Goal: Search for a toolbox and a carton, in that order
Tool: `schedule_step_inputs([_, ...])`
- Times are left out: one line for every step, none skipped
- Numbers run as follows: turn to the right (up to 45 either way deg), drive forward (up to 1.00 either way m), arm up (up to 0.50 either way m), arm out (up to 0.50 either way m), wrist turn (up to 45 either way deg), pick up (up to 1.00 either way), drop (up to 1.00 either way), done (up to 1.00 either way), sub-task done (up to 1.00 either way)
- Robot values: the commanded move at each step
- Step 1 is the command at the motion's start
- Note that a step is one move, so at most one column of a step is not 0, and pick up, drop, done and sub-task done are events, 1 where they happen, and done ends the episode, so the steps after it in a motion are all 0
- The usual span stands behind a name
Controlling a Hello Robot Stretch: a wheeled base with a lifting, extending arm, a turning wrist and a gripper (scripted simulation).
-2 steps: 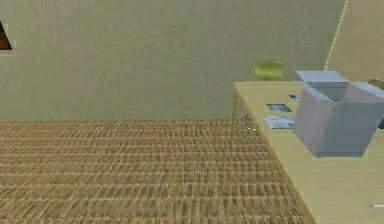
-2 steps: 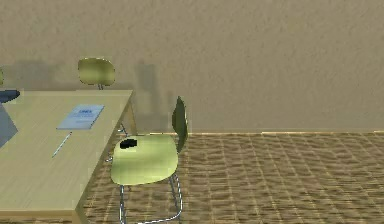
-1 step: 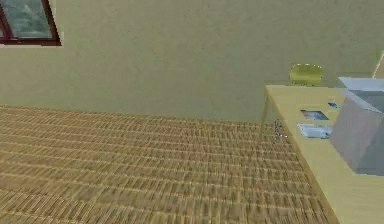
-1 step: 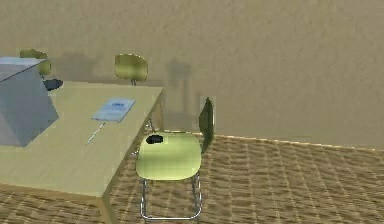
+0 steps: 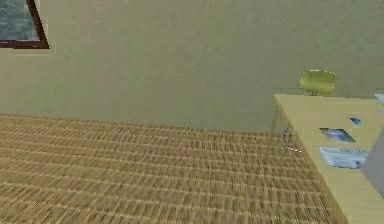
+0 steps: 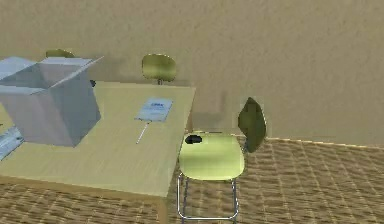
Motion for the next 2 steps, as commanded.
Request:
schedule_step_inputs([45.0, 0.0, 0.0, 0.0, 0.0, 0.0, 0.0, 0.0, 0.0])
schedule_step_inputs([0.0, 0.0, 0.0, 0.0, 0.0, 0.0, 0.0, 1.0, 0.0])
